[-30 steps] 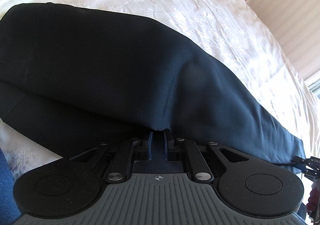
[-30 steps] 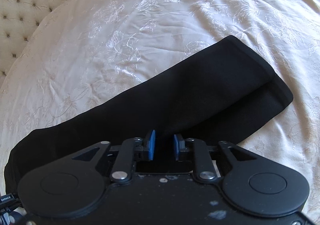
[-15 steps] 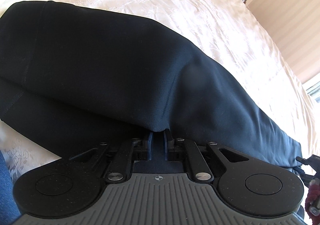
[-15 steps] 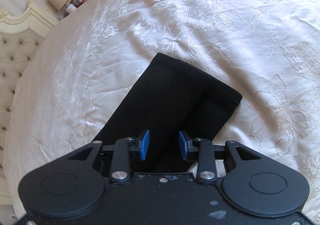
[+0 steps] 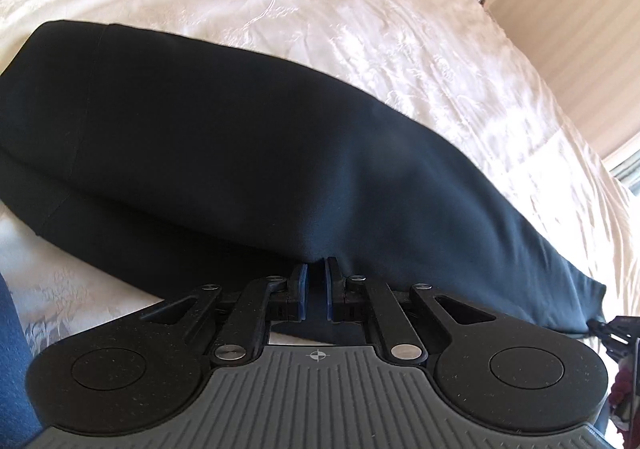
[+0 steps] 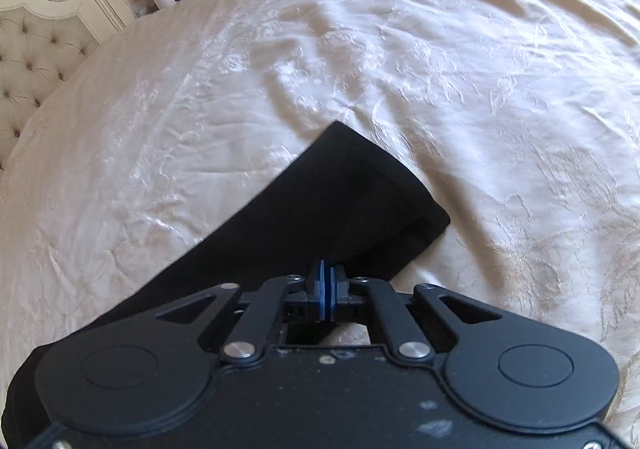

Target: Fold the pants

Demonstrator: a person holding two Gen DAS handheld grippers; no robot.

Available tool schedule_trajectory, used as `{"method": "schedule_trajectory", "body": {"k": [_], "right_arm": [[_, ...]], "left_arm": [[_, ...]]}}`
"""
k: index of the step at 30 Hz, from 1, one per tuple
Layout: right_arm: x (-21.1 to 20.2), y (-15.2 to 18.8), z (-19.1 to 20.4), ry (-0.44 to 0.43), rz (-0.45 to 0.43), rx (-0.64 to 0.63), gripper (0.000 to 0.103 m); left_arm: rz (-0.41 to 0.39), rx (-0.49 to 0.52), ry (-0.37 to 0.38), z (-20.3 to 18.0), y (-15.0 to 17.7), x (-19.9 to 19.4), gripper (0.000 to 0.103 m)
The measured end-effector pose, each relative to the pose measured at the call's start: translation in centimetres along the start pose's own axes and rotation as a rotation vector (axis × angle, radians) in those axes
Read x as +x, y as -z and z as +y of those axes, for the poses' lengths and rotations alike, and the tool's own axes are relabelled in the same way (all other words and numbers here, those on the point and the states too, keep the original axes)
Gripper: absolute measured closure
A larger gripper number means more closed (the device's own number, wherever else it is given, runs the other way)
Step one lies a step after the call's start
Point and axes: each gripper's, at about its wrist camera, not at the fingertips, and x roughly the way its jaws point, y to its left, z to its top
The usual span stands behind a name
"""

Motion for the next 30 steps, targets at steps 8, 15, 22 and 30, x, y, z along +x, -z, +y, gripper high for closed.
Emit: {"method": "schedule_trajectory", "body": {"k": [8,15,22,30], "right_arm": [[0.4,0.3,0.1,0.042,0.028,-0.023,0.097],[-4.3,0.6,3.9,0.138,-0.046,-0.187,0.078],[-9.7,4.3,11.3,-0.105,-0.094,-0.322,0.077],[-8.8,16.3,24.0,-0.439,0.08,-0.521,0.076]], "left_arm": [[0.023,-0.045,-0.051,1.4,0.0,-0.7,0.095],[0.009,0.089,-0.133,0.4,-1.3,-2.2,0.081],[-0.077,0.154,-0.202,1.5,-4.3,-4.6,0.074],[-0.108,0.224,-0.268,2.9,-6.8,-5.0,0.069]]}}
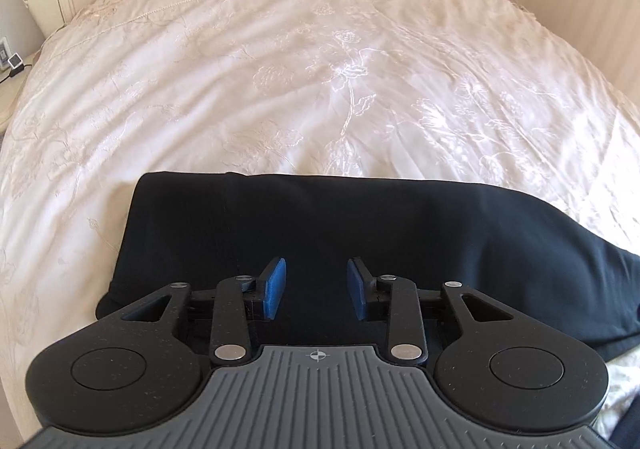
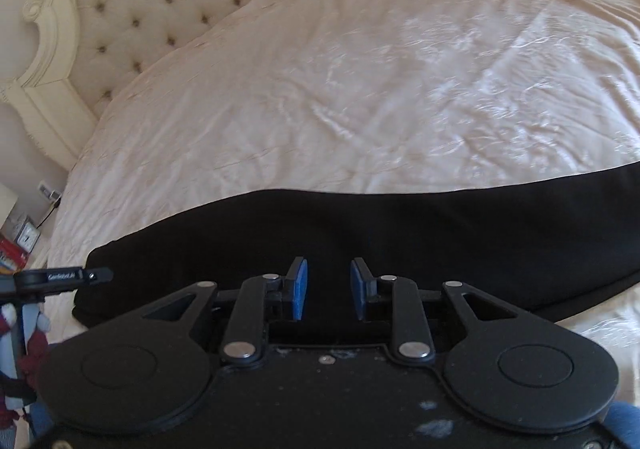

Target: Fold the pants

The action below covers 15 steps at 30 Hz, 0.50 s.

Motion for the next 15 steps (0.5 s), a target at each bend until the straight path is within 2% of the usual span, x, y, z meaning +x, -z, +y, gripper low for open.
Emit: {"method": "schedule_trajectory", "body": {"k": [4,7,11,15], "right_arm": [[4.1,3.6,5.9,-0.124,0.085,-0.046,0.075],[6.1,5.8,8.9,-0.17,0.112,-0.068,0.075],[8.3,7.4,10.5,-0.163,0.119,-0.044,0.074],[10.7,7.7,10.0,-0.122,0.118,0.039,0.072]], "left_arm": [[-0.011,0.047,-0.012,0.3,1.0,0.7,0.064],[0.01,-0.002,-0.005,1.2,1.5,1.9,0.064],[-0.049,-0.024,0.017,1.3,1.5,1.7,0.064],[-0.052,-0.017,0.026,1.0,1.5,2.2,0.064]]}}
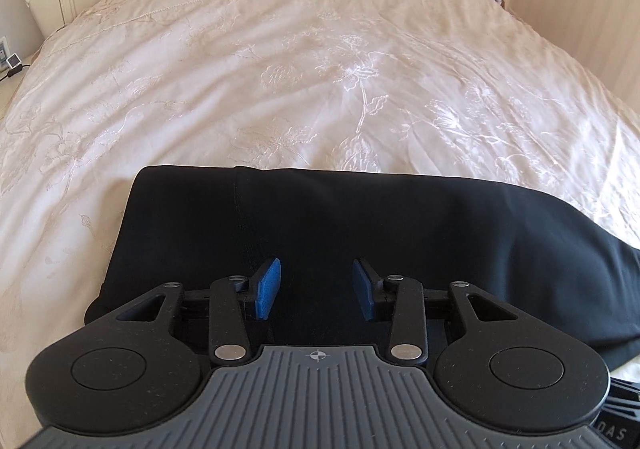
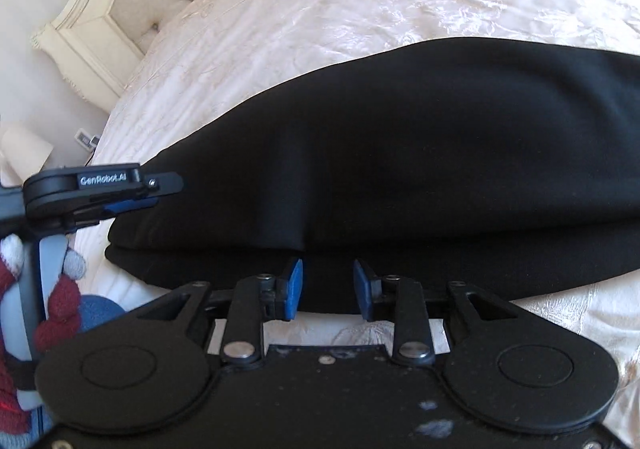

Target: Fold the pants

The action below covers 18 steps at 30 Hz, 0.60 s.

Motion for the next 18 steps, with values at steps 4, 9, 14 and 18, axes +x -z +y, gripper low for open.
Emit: {"method": "schedule_trajectory", "body": {"k": [4,9,14,18], "right_arm": [[0.3,-0.9,-1.9,-0.028,-0.032,0.155,0.069],[1.0,-1.8,-4.0,-0.066,-0.048,0.354,0.069],[1.2,-2.2,-4.9,-0.072,-0.053,0.428,0.098],[0.3,-2.3,-4.7,-0.095,-0.064,0.41,0.099]], "left_arm": [[0.011,0.016,0.044,-0.1,0.0,0.1,0.064],[0.017,0.173,0.157,-1.7,0.9,-1.4,0.064],[0.051,0.399,0.2,-4.4,2.6,-2.5,0.059],[0.071,0.535,0.188,-5.7,4.0,-2.9,0.059]]}}
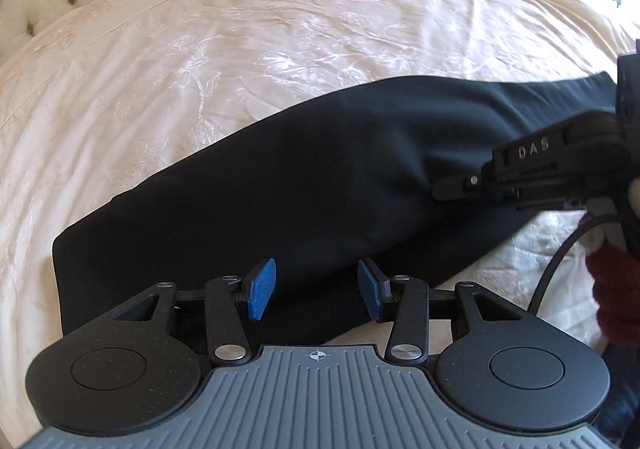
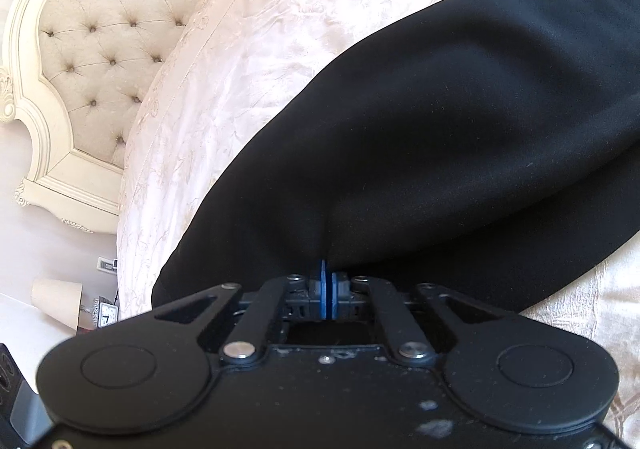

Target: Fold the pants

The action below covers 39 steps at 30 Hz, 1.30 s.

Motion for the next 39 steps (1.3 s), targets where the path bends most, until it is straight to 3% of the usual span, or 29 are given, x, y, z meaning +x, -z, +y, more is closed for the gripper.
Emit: {"method": "schedule_trajectory", "body": {"k": [4,12,13,14,16,20,23,26,30,34,39], "right_arm": [[-1.5,0.0,-0.2,-0.011,-0.009,-0.029,0.099],[-2.3,-0.5,-0.6,-0.016,-0.003,-0.038,0.098],[-2.3,-0.5,-0.6,-0.013,0.0,-0.042,0.098],[-2.2,-0.6,-0.5,-0.008,0.003,-0.046,0.098],[-1.9,-0.7,0.1,-0.005,0.01,-0.051,0.098],[-3.4,-1.0,1.1,-0.031,-0.005,-0.069,0.098],[-4.5,-0.4,1.1,-0.037,-0.002,-0.081,0.098],[-3.8,1.0,0.5,-0.004,0.044,-0.097,0.098],[-1.6,2.3,-0.8,0.057,0.108,-0.078,0.097],[-1.0,2.5,-0.7,0.068,0.123,-0.119,0.096],[-1.0,2.1,-0.3,0.061,0.158,-0.17,0.079]], "left_arm": [[0.032,0.093,-0.022,-1.5,0.7,0.6,0.059],[0.039,0.201,-0.184,-3.0,0.2,3.7,0.059],[0.029,0.221,-0.187,-3.1,0.2,3.9,0.068],[0.019,0.239,-0.173,-3.1,0.0,3.9,0.086],[0.009,0.25,-0.151,-2.7,-0.7,3.1,0.093],[-0.013,0.292,-0.111,-1.9,-1.9,-0.6,0.094],[0.042,0.393,-0.066,-2.3,-1.0,-1.8,0.094],[0.131,0.484,-0.074,-3.3,0.6,-0.1,0.093],[0.245,0.455,-0.071,-2.9,1.5,2.9,0.091],[0.233,0.389,-0.025,-1.6,1.3,1.9,0.09],[0.134,0.199,0.214,1.6,-0.1,-1.6,0.089]]}}
